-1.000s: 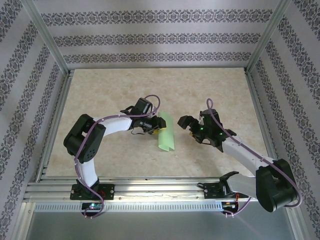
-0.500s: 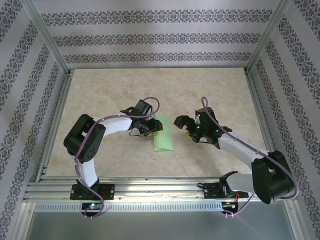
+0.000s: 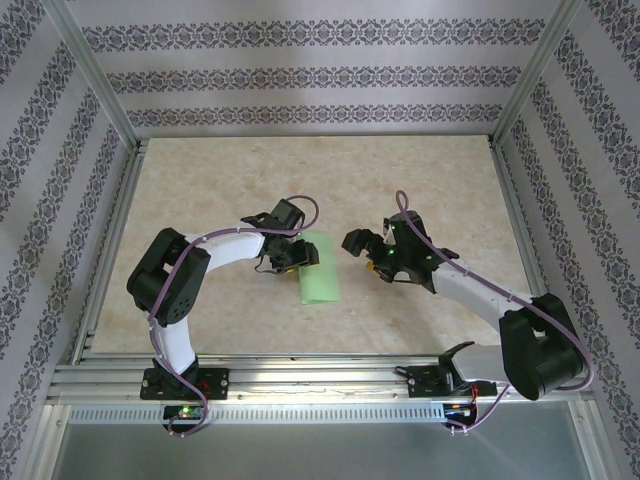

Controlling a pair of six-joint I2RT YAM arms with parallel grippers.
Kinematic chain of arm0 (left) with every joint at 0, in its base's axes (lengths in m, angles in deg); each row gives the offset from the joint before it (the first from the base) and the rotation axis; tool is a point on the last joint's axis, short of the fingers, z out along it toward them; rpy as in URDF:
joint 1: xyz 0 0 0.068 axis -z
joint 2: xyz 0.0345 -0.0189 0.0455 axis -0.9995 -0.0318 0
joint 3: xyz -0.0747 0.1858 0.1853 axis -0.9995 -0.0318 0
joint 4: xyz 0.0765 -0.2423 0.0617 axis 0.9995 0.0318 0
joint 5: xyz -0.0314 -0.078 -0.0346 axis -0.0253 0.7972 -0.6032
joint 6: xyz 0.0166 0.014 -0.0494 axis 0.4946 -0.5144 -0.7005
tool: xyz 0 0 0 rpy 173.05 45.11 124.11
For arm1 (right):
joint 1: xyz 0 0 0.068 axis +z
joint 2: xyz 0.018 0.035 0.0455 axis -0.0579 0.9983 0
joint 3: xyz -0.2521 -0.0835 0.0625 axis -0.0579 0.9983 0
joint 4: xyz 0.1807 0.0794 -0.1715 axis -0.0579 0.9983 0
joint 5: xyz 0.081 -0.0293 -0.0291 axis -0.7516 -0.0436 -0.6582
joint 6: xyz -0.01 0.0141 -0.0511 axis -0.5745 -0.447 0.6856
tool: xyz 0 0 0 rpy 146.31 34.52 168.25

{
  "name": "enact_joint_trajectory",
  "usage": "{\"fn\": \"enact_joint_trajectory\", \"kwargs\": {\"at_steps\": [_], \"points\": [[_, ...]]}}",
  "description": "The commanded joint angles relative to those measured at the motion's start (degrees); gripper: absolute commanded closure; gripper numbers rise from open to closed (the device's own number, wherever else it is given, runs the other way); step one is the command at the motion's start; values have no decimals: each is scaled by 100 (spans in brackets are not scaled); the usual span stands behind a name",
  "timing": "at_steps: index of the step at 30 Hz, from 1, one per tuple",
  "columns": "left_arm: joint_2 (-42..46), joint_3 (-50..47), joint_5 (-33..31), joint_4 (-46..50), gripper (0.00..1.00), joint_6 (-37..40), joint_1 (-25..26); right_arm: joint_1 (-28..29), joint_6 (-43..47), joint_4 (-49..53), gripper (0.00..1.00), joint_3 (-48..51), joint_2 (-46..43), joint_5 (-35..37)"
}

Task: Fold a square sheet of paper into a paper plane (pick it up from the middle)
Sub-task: First fold the square sheet of paper in half at the center of the table, then hold the square sheet of paper at the center of the table.

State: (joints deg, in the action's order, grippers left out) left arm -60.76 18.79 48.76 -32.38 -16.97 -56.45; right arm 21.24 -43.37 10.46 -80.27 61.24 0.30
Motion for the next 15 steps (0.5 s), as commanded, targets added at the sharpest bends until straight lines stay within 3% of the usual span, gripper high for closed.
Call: {"fn": "enact_joint_trajectory", "kwargs": {"at_steps": [1, 15], "points": [[221, 70, -411, 502, 43, 181, -26, 92, 124, -78, 2, -165, 172, -195], [442, -206, -677, 513, 44, 177, -35, 322, 224, -78, 4, -354, 635, -271]]}}
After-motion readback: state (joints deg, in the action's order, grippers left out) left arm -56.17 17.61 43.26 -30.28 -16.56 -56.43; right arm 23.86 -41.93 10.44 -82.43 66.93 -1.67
